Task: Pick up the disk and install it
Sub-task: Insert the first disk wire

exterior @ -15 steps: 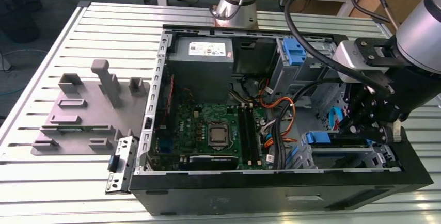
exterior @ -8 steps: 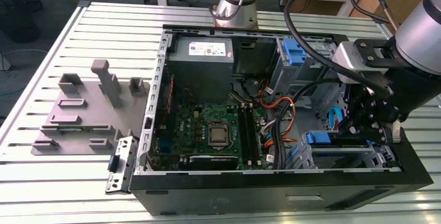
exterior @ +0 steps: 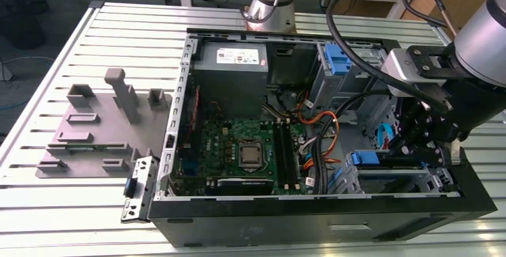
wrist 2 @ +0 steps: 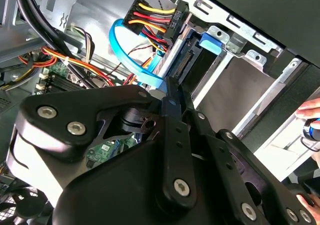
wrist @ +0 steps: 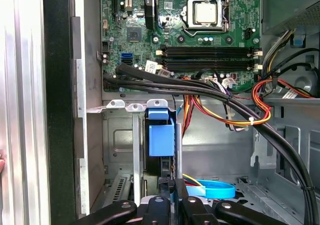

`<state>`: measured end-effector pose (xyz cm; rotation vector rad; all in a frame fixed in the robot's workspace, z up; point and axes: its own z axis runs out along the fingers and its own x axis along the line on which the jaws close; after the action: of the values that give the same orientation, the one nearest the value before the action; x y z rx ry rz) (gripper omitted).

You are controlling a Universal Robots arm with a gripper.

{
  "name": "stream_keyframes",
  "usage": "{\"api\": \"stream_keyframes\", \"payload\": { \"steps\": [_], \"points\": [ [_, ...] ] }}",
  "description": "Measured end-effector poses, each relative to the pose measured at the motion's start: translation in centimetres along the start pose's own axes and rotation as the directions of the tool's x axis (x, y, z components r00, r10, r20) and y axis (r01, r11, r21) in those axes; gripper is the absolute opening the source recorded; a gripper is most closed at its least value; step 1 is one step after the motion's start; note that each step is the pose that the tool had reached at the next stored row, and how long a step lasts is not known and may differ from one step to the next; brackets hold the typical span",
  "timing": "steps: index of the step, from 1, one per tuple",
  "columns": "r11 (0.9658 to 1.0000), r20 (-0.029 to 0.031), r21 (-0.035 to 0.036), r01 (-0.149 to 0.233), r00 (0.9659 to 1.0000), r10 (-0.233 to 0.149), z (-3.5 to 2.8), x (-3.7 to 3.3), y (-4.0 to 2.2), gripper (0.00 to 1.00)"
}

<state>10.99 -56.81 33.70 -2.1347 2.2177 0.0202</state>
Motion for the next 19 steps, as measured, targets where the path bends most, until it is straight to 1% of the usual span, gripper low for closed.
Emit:
{"api": "stream_keyframes", "payload": {
  "steps": [7, 9, 19],
  "points": [
    [1.0000, 0.0002, 0.0002, 0.000, 1.0000, 0.000, -0.04, 0.03, 0.00, 0.16],
    [1.0000, 0.0029, 0.0018, 0.000, 1.0000, 0.000, -0.03, 0.07, -0.02, 0.16],
    [1.0000, 0.0032, 0.0038, 0.000, 1.0000, 0.000, -0.02, 0.19, 0.02, 0.16]
  ]
}}
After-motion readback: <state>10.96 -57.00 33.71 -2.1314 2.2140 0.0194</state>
